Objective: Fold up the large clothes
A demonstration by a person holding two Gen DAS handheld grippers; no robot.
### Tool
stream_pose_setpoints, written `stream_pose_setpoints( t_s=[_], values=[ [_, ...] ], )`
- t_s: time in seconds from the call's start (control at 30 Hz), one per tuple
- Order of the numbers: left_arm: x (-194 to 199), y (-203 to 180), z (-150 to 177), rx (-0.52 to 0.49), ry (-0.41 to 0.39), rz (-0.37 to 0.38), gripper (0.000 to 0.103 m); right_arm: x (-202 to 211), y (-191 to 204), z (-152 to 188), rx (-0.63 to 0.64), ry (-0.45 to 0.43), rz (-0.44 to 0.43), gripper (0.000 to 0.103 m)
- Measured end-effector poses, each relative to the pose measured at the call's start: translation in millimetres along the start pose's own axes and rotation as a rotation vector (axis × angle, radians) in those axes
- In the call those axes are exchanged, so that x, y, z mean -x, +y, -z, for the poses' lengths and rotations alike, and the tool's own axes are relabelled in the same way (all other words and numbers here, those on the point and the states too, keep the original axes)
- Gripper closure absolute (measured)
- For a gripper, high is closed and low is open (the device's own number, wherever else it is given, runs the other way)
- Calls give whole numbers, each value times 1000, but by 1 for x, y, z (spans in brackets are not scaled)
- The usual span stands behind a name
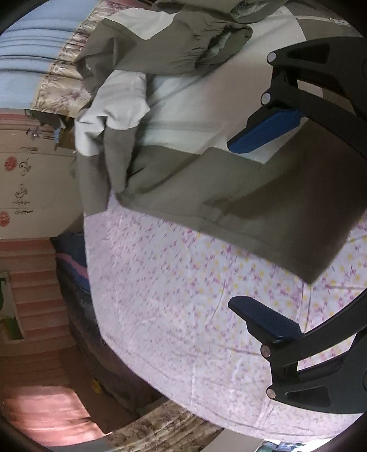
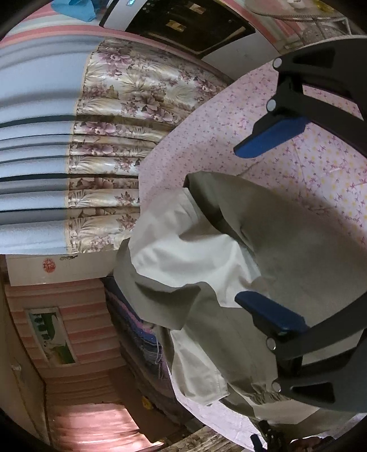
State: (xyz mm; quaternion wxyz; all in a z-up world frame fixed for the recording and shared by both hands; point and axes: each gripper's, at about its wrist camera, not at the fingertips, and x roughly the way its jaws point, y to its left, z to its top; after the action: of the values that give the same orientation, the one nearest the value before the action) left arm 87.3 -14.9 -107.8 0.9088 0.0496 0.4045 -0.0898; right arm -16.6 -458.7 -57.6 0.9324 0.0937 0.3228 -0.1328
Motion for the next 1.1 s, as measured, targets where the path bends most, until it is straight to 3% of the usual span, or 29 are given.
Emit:
stream_pose_setpoints(
  t_s=[0.23,0.33,0.57,0.67,0.73,0.8,0.9,0.97,1.1],
  values=[
    [-12,-2,2,0,41,16,82,-2,5,1,7,11,0,8],
    [-5,4,4,13,18,21,92,-6,11,2,12,22,-10,8],
    [39,32,21,119,-82,-96,93,-17,30,5,46,36,-40,8],
    [50,30,33,105,-67,-125,93,-19,33,4,50,32,-51,8],
    [51,33,34,94,-51,-126,83,-19,33,1,51,22,-55,8],
    [59,40,29,96,-68,-156,51,-20,32,-3,50,12,-56,8],
    [79,51,10,121,-131,-167,19,-22,28,-9,42,2,-51,7],
    [90,51,-12,110,-179,-152,13,-25,25,-15,37,-4,-47,7],
    [83,30,-55,70,-198,-61,3,-31,24,-27,47,-13,-46,5]
  ],
)
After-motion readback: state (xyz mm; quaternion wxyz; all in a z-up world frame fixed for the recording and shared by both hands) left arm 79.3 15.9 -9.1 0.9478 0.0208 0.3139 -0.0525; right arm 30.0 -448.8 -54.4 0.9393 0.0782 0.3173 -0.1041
